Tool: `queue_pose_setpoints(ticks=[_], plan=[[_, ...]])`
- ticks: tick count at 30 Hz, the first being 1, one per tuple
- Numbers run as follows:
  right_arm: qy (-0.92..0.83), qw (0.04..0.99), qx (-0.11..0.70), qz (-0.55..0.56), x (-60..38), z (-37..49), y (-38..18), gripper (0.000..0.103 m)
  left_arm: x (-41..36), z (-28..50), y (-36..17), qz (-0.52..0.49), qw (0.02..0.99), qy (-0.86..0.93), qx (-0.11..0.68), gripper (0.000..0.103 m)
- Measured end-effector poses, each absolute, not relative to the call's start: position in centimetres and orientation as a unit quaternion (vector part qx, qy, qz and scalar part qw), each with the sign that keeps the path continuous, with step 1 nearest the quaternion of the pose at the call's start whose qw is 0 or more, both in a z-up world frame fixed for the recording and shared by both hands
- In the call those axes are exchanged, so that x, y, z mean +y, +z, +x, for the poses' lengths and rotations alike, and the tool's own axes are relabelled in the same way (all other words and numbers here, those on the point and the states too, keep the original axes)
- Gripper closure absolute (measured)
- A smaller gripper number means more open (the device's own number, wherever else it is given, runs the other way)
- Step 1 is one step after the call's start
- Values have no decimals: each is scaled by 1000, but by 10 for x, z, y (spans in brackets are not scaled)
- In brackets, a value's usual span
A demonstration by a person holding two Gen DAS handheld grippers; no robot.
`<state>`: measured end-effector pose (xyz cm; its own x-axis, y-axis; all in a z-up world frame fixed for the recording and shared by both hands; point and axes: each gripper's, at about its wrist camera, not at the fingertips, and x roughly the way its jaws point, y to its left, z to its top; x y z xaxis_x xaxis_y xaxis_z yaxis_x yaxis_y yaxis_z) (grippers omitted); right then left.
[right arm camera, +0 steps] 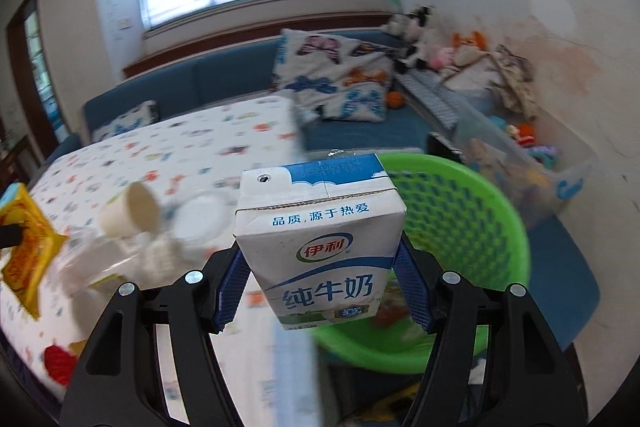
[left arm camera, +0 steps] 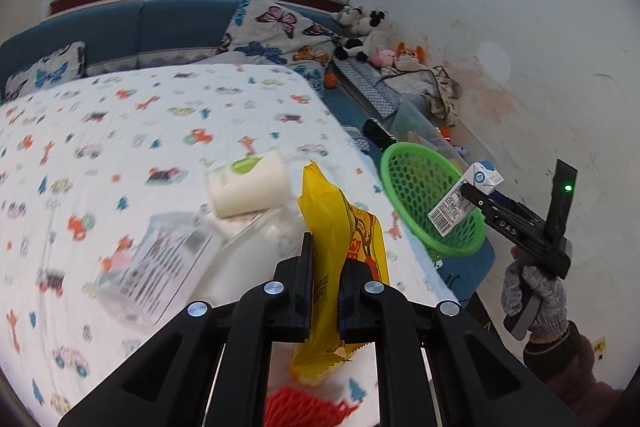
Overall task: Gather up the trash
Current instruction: 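Drop the milk carton into the basket with the right tool while the left carries the wrapper, then release the yellow snack wrapper into the green basket with the left tool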
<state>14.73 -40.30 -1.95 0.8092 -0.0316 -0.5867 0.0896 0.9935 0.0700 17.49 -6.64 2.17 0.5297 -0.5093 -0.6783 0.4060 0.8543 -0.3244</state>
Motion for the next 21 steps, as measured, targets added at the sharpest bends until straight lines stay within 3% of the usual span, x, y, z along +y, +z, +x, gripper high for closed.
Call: queue_pose_setpoints(ticks=[11,21], plan=[[-84,932,346,61,-451,169,-58,36,-137,203,39,-25,868,-299,397,94],[-99,927,354,71,-466,167,-72,27,-209,229,43,6,855,-332,397,94]])
